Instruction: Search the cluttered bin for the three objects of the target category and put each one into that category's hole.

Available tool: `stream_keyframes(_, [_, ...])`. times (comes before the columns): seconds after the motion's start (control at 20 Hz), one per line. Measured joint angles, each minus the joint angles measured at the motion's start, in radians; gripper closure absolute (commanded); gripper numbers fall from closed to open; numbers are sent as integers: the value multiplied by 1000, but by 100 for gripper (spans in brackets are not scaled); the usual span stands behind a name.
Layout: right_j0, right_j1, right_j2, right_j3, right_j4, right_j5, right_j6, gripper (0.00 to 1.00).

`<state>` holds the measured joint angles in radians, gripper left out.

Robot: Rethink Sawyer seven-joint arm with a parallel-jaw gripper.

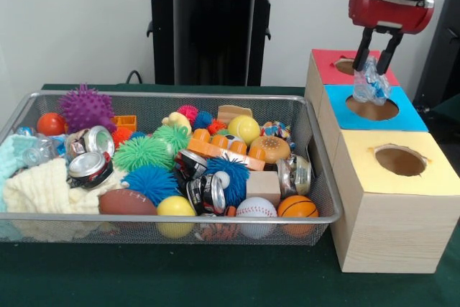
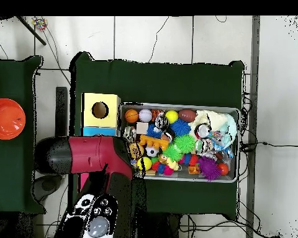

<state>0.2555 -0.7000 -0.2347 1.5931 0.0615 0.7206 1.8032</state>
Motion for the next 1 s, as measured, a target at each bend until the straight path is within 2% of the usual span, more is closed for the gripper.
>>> stream_keyframes(1.0, [29, 3, 0, 2, 0, -17, 0, 100])
